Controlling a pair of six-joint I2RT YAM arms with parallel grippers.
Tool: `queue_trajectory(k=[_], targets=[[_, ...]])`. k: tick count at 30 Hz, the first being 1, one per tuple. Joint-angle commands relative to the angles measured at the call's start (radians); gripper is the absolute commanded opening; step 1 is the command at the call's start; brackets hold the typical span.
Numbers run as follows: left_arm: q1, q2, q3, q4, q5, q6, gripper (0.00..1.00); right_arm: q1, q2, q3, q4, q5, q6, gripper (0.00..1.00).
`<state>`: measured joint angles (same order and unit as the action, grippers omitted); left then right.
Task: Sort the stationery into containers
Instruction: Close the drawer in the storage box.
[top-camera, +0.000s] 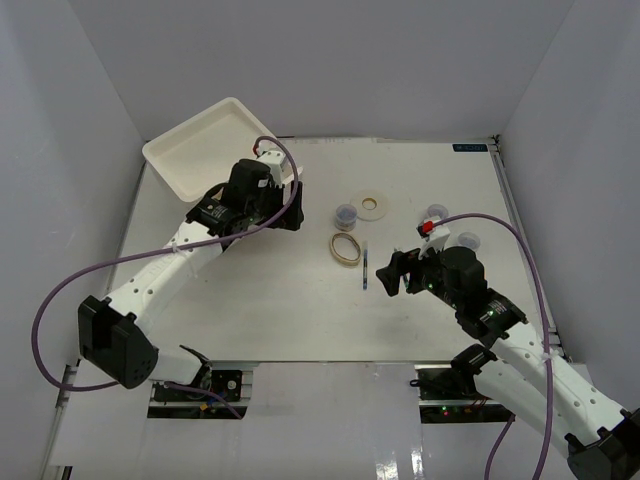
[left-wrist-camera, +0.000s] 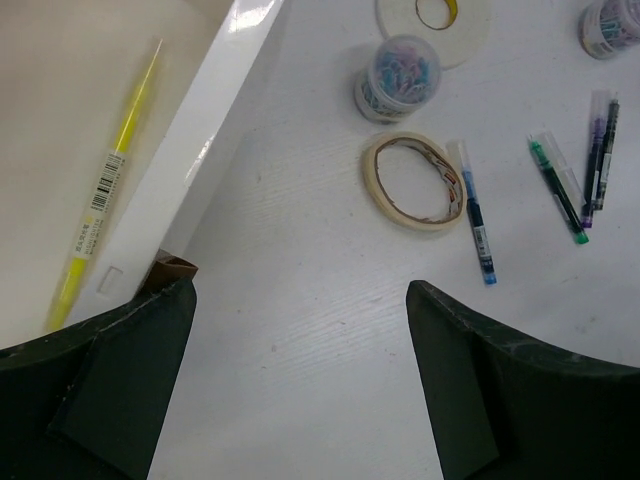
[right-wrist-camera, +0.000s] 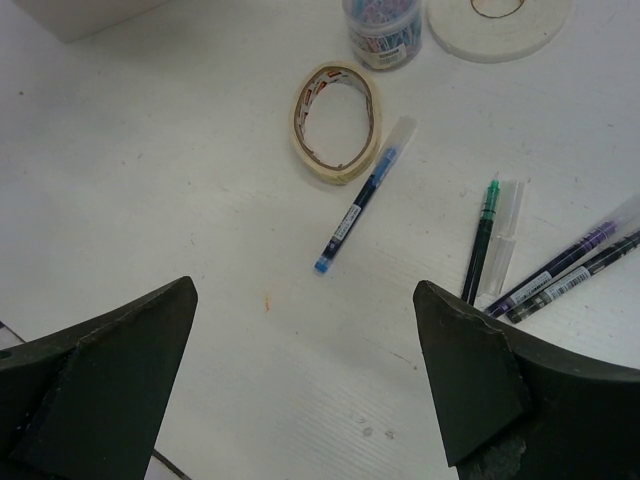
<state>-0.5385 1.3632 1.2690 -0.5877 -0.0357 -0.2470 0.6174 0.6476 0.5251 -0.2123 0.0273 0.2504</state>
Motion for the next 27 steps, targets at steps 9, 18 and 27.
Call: queue_trajectory(k=[9,18,27], targets=[[0.005,0.024,0.082,0.020,-0.237,0.087,0.98,0.004,-0.011,-0.014,0.027,0.017,-0.017,0.95],[0.006,0.074,0.072,0.040,-0.342,0.130,0.98,0.002,0.004,-0.010,0.028,0.014,-0.020,0.95],[0.026,0.125,0.079,0.072,-0.460,0.186,0.98,0.004,0.001,-0.019,0.030,0.017,-0.020,0.95]])
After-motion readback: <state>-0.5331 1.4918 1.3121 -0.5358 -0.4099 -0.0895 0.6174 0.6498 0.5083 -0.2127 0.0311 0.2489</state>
